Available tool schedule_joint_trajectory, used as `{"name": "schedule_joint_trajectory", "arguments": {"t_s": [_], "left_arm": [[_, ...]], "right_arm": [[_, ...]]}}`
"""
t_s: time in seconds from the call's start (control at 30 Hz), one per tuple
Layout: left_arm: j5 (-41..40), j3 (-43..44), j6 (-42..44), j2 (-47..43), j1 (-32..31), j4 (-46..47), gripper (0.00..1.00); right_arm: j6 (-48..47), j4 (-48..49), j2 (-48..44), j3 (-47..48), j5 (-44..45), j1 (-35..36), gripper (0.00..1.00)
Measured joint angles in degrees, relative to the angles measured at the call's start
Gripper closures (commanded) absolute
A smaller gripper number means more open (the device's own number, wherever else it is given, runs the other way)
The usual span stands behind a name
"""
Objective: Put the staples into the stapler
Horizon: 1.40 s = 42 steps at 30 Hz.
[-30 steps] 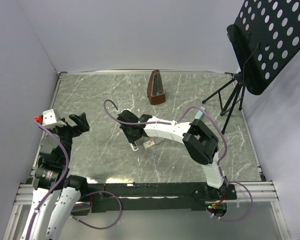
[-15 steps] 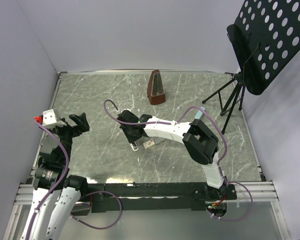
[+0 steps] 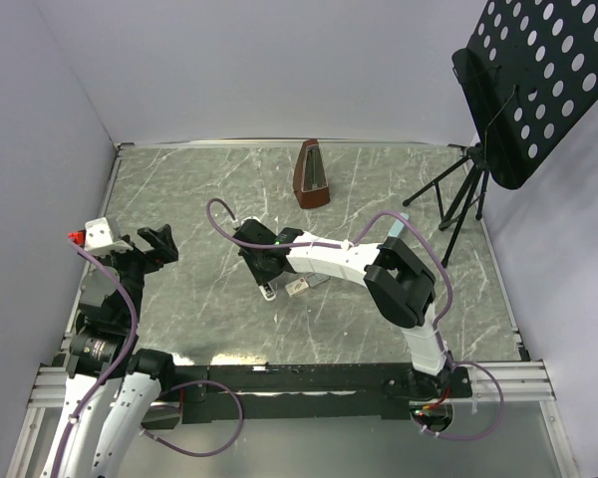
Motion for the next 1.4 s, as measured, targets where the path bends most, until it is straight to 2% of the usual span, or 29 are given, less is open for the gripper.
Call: {"name": "schedule_joint_trajectory", "arguments": {"t_s": [0.5,0.93,1.4], "left_arm": [[0.0,0.0,0.0,0.0,0.0,0.0,0.01],[0.0,0.0,0.0,0.0,0.0,0.0,0.01],[0.3,0.0,0.0,0.0,0.0,0.0,0.01]], "right_arm": [[0.2,0.1,0.0,-0.1,0.7,0.0,0.72],[0.4,0.4,0.0,-0.2,0.8,0.0,0.85],[-0.8,0.5,-0.1,-0.1,1.9,0.6,0.86]]}}
